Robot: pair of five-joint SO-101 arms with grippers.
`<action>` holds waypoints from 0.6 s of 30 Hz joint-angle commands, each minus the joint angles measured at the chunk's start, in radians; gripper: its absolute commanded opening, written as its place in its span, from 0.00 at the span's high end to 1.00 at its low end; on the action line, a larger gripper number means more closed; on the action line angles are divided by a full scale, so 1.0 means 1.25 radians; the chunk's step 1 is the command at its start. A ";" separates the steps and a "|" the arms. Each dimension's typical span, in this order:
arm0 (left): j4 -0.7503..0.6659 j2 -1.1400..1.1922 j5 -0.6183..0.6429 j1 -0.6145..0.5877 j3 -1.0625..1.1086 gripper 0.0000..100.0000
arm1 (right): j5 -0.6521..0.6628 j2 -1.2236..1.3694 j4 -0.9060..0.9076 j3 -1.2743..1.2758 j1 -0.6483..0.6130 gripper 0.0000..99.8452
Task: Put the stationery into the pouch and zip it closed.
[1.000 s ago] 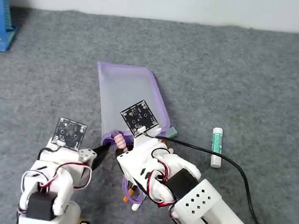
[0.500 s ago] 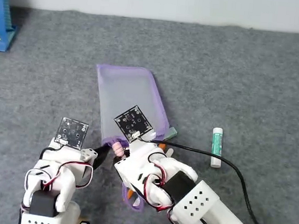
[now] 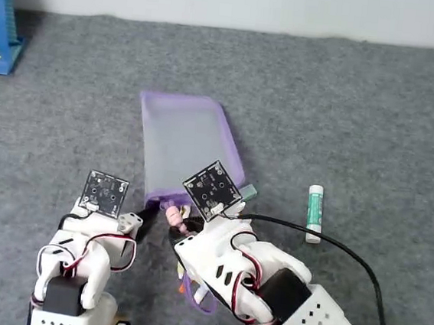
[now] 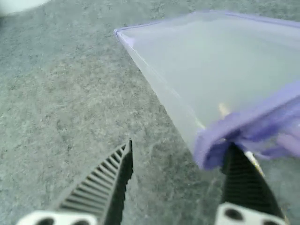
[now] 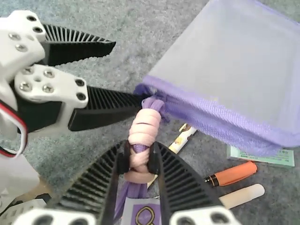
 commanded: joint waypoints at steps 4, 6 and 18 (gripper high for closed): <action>-0.036 0.011 -0.010 -0.001 -0.009 0.84 | 0.011 -0.033 0.002 -0.028 -0.013 0.99; -0.037 0.011 -0.010 -0.001 -0.010 0.87 | 0.011 -0.036 0.003 -0.028 -0.013 0.99; -0.034 0.011 -0.010 -0.002 -0.023 0.99 | 0.053 -0.039 0.026 -0.029 0.176 0.99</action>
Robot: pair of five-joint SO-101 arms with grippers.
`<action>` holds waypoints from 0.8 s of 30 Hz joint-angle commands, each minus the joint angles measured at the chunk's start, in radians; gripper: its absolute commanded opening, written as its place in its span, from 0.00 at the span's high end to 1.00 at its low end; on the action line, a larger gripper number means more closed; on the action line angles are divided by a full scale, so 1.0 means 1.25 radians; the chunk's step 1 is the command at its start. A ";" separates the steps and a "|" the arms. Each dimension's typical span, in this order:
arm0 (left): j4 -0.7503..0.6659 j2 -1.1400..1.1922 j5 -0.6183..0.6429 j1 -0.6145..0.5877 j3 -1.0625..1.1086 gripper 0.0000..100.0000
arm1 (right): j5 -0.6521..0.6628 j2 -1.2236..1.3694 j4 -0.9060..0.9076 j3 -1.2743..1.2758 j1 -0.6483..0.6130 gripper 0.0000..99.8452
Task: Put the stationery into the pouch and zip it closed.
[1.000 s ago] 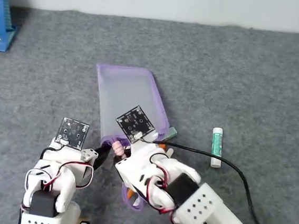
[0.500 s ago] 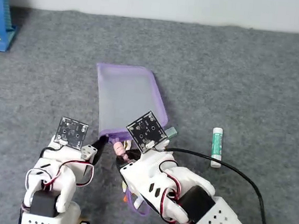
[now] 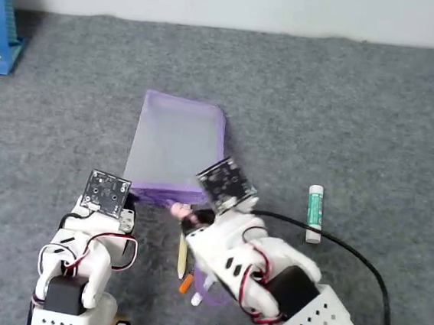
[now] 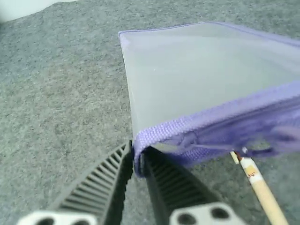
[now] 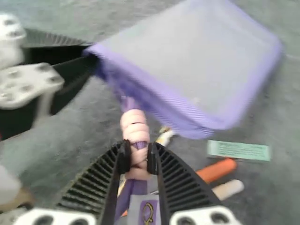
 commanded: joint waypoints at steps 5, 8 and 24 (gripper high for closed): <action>-0.020 0.002 -0.007 -0.005 -0.023 0.99 | 0.036 -0.025 0.056 -0.053 0.098 0.99; -0.020 0.002 -0.007 -0.014 -0.023 0.99 | 0.037 -0.025 0.107 -0.086 0.099 0.99; -0.021 0.002 -0.004 -0.032 -0.023 0.99 | -0.009 -0.015 -0.074 0.076 -0.033 0.81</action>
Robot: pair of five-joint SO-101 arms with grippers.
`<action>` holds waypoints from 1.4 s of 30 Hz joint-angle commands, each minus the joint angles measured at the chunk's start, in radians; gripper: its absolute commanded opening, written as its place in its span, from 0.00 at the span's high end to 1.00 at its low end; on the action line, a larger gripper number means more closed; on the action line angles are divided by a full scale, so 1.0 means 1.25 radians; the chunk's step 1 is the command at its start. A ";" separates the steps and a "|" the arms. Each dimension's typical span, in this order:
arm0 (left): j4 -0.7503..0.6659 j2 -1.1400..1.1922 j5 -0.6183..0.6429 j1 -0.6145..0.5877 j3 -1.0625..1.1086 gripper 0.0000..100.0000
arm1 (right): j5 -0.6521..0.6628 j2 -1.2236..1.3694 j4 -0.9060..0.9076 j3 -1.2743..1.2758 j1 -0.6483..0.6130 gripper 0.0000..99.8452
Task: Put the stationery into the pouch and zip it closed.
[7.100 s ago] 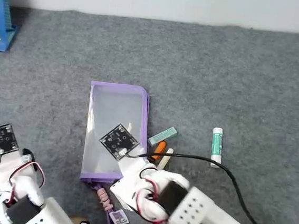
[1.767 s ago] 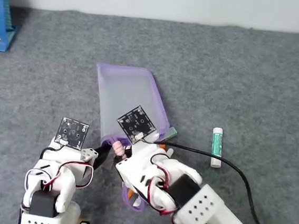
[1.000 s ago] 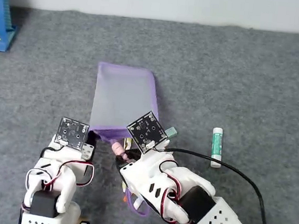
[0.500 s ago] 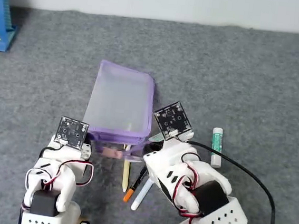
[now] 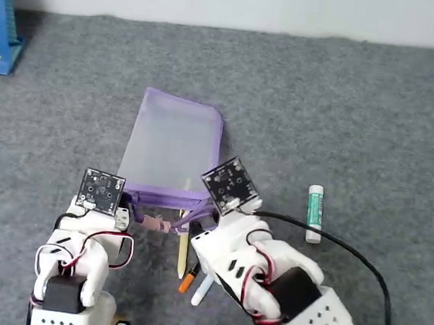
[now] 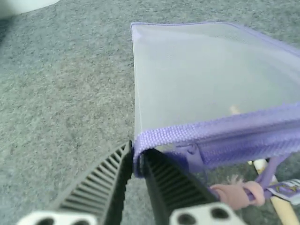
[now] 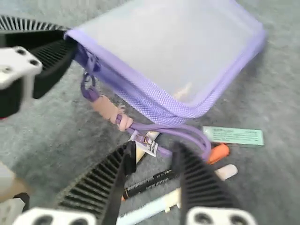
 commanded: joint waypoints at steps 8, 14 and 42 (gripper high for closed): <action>-0.020 0.002 -0.004 -0.004 -0.024 0.99 | 0.032 0.012 -0.137 0.107 -0.009 0.81; -0.020 0.002 -0.004 -0.004 -0.024 0.99 | 0.028 0.181 -0.137 0.061 -0.006 0.81; -0.018 0.002 -0.004 -0.006 -0.020 0.99 | -0.006 0.676 -0.242 -0.144 0.175 0.85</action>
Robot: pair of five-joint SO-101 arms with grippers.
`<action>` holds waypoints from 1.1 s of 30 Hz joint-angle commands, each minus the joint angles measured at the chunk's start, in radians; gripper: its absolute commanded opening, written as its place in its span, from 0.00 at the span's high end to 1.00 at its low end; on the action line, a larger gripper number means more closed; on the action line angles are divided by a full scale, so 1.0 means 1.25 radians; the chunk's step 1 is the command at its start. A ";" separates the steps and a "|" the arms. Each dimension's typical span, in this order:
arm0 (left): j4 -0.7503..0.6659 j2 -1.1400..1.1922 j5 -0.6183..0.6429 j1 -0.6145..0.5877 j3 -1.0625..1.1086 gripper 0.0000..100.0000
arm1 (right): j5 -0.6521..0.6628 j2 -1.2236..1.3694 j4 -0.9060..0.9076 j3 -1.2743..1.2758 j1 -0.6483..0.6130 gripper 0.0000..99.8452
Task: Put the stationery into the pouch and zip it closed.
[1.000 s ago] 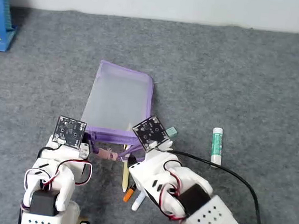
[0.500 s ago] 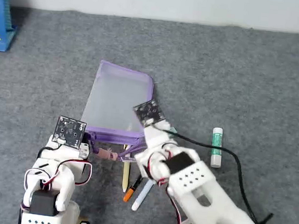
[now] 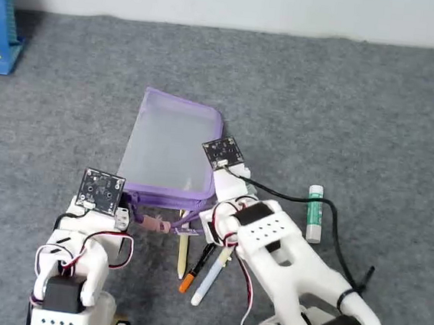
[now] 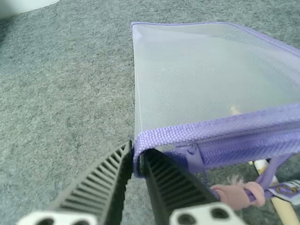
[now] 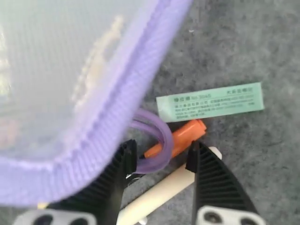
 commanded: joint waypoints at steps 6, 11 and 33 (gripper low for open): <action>-0.018 0.002 -0.004 -0.006 -0.020 0.99 | 0.043 -0.001 -0.010 -0.044 0.056 0.98; -0.018 0.002 -0.005 -0.007 -0.020 0.99 | 0.104 -0.048 -0.007 -0.050 0.129 0.99; -0.020 0.002 -0.005 -0.009 -0.019 0.99 | 0.194 -0.413 0.132 -0.053 0.500 0.99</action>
